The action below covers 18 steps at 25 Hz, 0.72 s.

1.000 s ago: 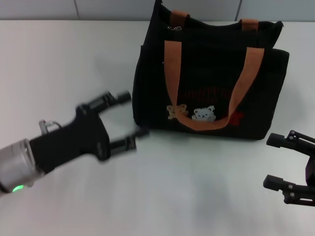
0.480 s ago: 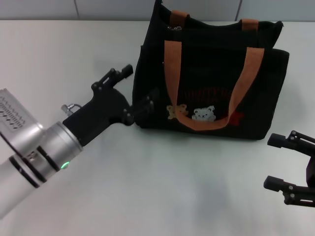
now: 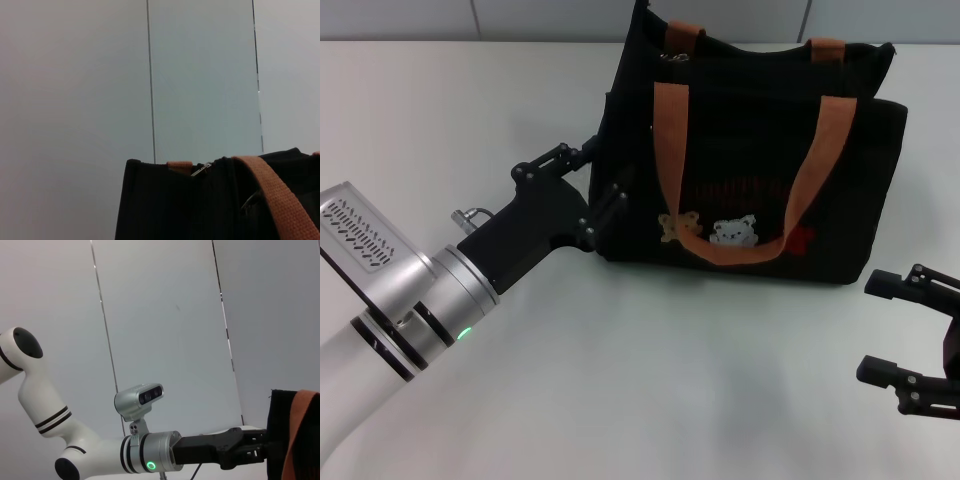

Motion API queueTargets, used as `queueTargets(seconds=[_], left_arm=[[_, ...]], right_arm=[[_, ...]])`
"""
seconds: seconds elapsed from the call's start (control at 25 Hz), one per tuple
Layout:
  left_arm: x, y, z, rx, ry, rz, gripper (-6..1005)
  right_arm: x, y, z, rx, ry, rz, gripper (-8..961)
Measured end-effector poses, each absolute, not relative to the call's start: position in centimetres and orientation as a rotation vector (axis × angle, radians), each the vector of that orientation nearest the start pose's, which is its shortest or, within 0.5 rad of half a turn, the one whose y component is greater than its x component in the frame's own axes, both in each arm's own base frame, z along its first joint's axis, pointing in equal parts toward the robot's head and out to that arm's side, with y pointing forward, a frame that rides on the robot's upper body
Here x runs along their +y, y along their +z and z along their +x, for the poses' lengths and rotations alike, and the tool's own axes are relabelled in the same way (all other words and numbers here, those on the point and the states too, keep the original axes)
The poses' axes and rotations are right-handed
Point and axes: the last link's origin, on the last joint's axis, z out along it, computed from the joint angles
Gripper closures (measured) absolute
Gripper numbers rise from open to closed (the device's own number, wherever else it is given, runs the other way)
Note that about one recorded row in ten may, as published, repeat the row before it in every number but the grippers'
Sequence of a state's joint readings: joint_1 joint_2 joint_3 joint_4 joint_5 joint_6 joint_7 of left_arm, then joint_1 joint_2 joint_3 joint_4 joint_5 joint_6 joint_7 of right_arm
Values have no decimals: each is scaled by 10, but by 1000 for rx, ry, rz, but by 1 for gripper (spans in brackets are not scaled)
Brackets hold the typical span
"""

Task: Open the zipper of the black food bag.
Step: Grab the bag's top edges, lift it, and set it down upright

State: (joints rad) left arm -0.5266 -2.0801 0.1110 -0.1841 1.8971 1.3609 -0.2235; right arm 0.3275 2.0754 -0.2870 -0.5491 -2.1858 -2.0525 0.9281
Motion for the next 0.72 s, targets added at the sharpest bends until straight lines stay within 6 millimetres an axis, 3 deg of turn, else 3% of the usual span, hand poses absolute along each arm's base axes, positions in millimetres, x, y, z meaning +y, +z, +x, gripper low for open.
queueTargets(seconds=[0.08,0.28,0.4,0.44,0.48,0.52,0.64,0.68,0.72], left_arm=[[294,-85,-260,-295,-916,-2169,360],[294,-85,-260,-279,-905,-2171,561],[295,-86,-259,-246,-890,-2170,794],[294,-87,-258,-225,-882,-2169,818],[293,-88,-256,-188,-869,-2166,841],[293,-88,-256,-188,-869,-2166,865],[292,-90,-254,-129,-847,-2154,912],[293,-90,-251,-96,-839,-2143,912],[293,-90,-251,-96,-839,-2143,912]], right_arm=[[212,24,304,351,1107,-2661,115],[212,27,303,338,1131,-2629,115],[213,31,302,315,1165,-2564,115],[213,33,302,298,1189,-2512,115],[215,43,302,253,1266,-2313,115],[215,43,302,253,1266,-2313,115],[219,57,305,178,1314,-1981,115],[230,62,309,176,1290,-1828,115],[230,62,309,176,1290,-1828,115]])
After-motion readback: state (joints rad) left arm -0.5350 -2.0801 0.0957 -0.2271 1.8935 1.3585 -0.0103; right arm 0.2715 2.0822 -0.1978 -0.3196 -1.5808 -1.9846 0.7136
